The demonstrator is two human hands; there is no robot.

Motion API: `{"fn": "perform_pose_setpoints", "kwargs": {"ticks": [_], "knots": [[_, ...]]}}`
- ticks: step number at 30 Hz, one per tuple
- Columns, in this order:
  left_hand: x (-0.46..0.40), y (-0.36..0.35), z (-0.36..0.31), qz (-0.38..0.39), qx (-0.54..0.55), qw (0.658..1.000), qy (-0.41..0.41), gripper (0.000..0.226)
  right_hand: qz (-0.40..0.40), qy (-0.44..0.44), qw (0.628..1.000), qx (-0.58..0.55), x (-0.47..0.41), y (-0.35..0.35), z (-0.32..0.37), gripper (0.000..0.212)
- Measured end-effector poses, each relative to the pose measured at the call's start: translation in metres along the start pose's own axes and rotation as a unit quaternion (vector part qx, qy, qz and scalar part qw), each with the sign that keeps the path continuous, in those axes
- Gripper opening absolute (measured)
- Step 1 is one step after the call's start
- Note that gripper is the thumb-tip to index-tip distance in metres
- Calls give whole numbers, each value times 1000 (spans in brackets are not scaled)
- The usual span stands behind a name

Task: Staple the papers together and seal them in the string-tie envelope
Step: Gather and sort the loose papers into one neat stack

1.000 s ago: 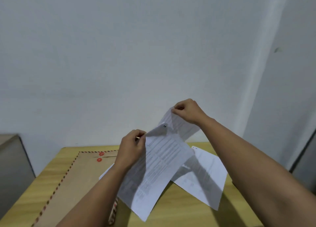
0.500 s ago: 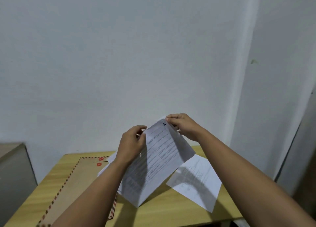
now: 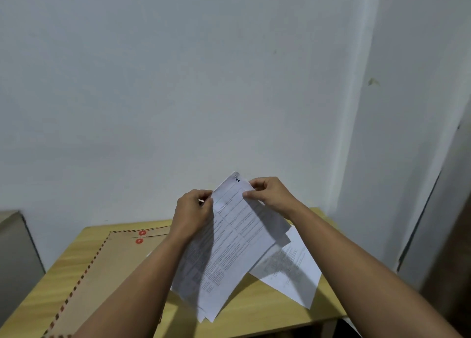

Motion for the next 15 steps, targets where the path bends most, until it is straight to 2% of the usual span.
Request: {"fn": "perform_pose_setpoints", "kwargs": {"ticks": [3,11,13,15], "knots": [[2,-12,6,18,15,1000,-5,26,-13,-20,1000,-17,-5,5,-17,16],[2,-49,33,101,28,994,-21,39,-5,-101,992,-80,-19,9,-61,35],[1,-57,38,99,38,994,-20,39,-8,-101,993,-57,-22,10,-72,30],[0,-65,45,94,44,995,-6,37,-23,-99,995,-13,-24,15,-85,17]]}}
Point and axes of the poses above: each hand's wrist, its own x-axis away from the middle knuckle, its own y-axis out of the back of the hand, z = x × y, the point moved 7 cm from there along -x, towards the middle knuckle, and after that the axes turned 14 degrees about -x, right-handed, at the moved point
